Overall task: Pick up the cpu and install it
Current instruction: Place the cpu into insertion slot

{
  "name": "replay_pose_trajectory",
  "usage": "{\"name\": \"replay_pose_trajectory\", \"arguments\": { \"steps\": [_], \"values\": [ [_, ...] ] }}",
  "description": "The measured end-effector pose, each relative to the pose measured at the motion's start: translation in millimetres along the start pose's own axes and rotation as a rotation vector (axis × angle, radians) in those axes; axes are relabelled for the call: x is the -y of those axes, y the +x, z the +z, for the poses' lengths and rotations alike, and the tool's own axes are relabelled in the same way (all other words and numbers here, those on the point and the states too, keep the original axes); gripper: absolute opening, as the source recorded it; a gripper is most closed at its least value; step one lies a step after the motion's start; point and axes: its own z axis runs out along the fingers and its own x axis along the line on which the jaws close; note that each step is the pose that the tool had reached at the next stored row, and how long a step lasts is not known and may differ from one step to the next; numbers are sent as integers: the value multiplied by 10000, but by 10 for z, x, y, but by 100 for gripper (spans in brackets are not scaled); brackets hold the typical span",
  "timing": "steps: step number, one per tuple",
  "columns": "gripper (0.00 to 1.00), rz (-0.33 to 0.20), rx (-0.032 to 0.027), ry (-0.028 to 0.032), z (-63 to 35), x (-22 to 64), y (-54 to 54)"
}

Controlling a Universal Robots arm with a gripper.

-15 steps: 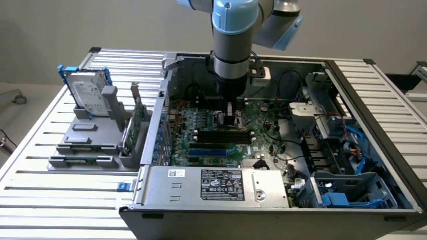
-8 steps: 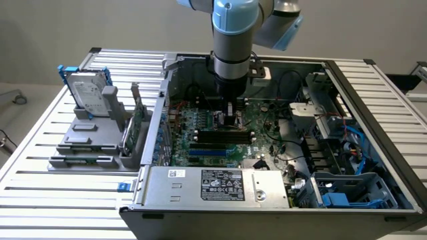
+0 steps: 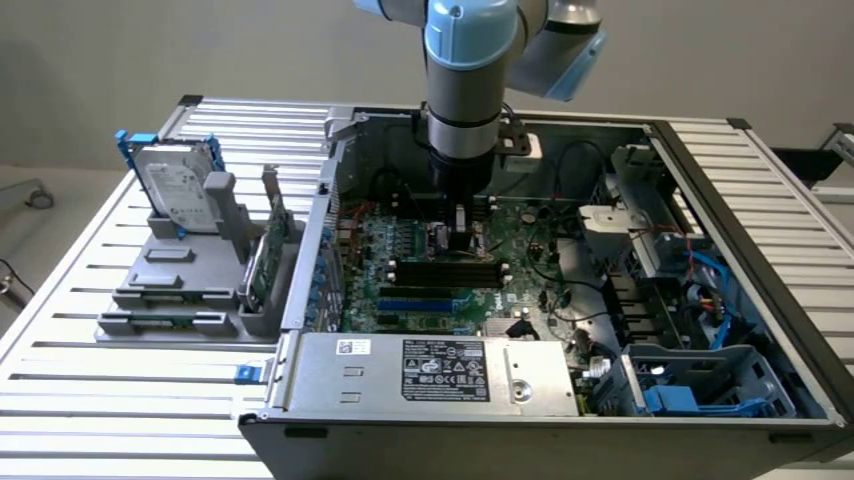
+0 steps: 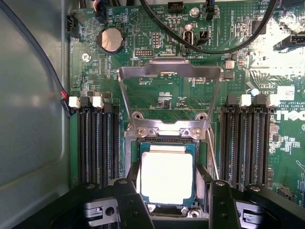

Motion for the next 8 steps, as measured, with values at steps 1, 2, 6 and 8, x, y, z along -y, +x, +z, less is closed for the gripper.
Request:
{"name": "replay_pose_trajectory", "arguments": {
  "steps": [1,2,6,8],
  "values": [
    [54,-12,0,1,0,0,0],
    [54,-22,-1,2,1,0,0],
    [54,-49,2,5,2,0,0],
    [54,-62,3,6,3,0,0]
  ]
}}
